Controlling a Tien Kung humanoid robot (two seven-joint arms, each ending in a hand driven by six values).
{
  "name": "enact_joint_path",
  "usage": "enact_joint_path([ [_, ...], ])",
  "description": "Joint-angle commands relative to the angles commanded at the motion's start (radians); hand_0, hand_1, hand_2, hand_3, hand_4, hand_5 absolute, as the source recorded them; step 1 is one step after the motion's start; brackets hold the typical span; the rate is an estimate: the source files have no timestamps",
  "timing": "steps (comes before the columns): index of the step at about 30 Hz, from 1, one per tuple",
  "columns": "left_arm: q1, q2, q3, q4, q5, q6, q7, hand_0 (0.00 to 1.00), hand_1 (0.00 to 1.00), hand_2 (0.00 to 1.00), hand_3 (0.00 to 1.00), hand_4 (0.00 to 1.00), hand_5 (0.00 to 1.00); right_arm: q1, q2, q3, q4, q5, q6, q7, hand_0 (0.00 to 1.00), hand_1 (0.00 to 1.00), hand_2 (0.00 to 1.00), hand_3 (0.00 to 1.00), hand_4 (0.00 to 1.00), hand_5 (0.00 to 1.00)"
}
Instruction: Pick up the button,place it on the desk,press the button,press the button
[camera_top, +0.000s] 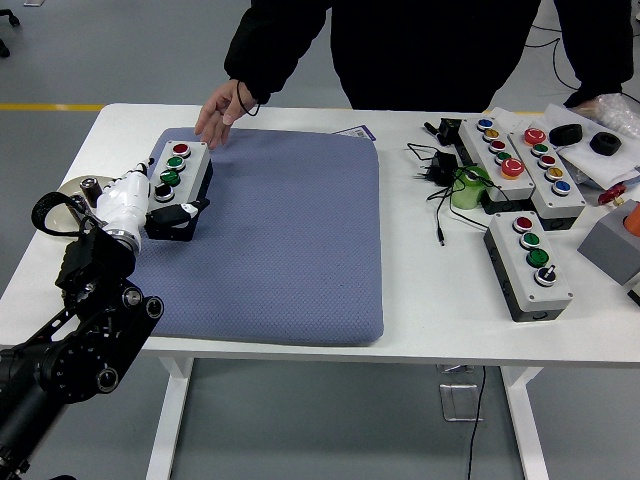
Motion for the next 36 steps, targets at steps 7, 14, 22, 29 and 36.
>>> enact_joint_path([
  [7, -0.018, -0.007, 0.006, 0.031, 0.044, -0.02, 0.054, 0.998, 0.998, 0.998, 0.998, 0.998, 0.621, 0.001, 0.0, 0.0, 0.0, 0.002, -0.001, 0.0, 0.747, 0.7, 0.712, 0.582, 0.18, 0.13],
  [14, -0.035, -0.012, 0.022, 0.048, 0.052, -0.042, 0.105, 0.998, 0.998, 0.998, 0.998, 0.998, 0.632, 0.002, -0.001, 0.003, 0.0, -0.002, 0.0, -0.001, 0.747, 0.701, 0.712, 0.583, 0.18, 0.131],
  [22, -0.087, -0.004, 0.052, 0.094, 0.069, -0.027, 0.107, 0.963, 0.998, 0.998, 0.998, 0.998, 0.629, 0.002, -0.001, 0.005, 0.0, -0.005, 0.0, 0.0, 0.746, 0.699, 0.712, 0.581, 0.18, 0.132],
  [29, -0.112, -0.007, 0.055, 0.129, 0.034, -0.062, 0.107, 0.947, 0.998, 0.998, 0.998, 0.998, 0.624, 0.003, -0.001, 0.007, 0.0, -0.006, -0.001, 0.0, 0.747, 0.7, 0.712, 0.582, 0.18, 0.132],
  [36, -0.138, -0.017, 0.054, 0.178, 0.021, -0.079, 0.107, 0.949, 0.998, 0.998, 0.998, 0.998, 0.627, 0.003, -0.001, 0.008, 0.0, -0.01, -0.001, 0.0, 0.746, 0.7, 0.712, 0.581, 0.18, 0.131],
])
